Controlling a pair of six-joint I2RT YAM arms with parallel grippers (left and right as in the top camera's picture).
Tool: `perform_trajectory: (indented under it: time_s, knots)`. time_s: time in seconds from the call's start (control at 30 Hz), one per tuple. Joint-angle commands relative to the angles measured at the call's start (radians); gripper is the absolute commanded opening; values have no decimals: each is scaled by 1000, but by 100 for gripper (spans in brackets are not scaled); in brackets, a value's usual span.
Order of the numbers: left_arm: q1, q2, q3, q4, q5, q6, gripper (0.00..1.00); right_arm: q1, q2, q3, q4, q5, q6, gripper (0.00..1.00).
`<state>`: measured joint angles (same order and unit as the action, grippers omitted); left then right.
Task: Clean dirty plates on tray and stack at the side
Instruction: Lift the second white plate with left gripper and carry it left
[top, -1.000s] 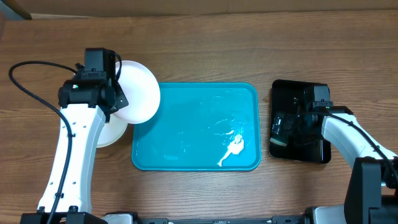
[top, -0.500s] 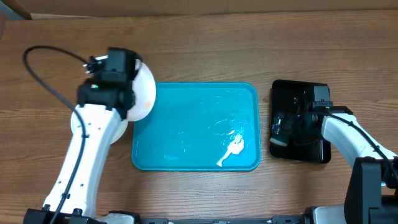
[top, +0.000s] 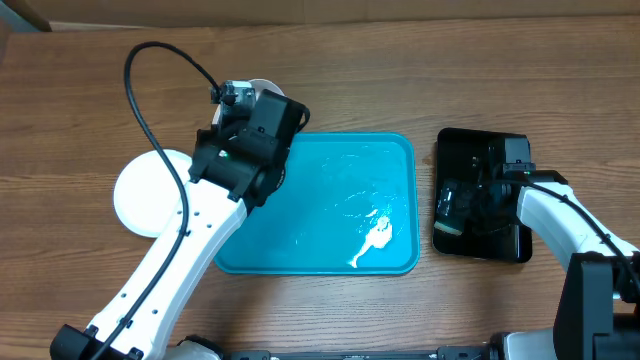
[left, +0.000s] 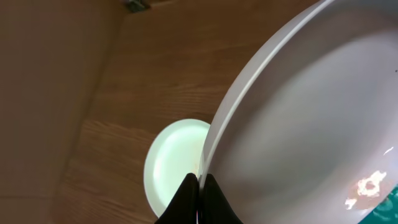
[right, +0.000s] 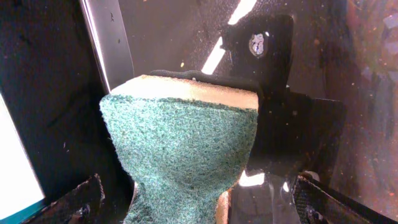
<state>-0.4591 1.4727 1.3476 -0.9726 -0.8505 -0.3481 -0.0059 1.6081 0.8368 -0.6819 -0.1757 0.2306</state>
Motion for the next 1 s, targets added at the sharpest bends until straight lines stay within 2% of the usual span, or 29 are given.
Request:
perform_trajectory:
  time_s: [0.0, 0.4, 0.57, 0.77, 0.97]
  knots:
    - [-28, -19, 9, 10, -122, 12, 4, 5, 11, -7, -5, 0, -3, 100]
    - [-123, -19, 9, 77, -125, 65, 4, 5, 11, -7, -5, 0, -3, 100]
    - [-110, -19, 9, 69, -29, 64, 4, 5, 11, -7, -5, 0, -3, 100]
    - [-1, -19, 9, 34, 235, 61, 4, 5, 11, -7, -6, 0, -3, 100]
    - [211, -19, 9, -47, 369, -3, 4, 5, 11, -7, -9, 0, -3, 100]
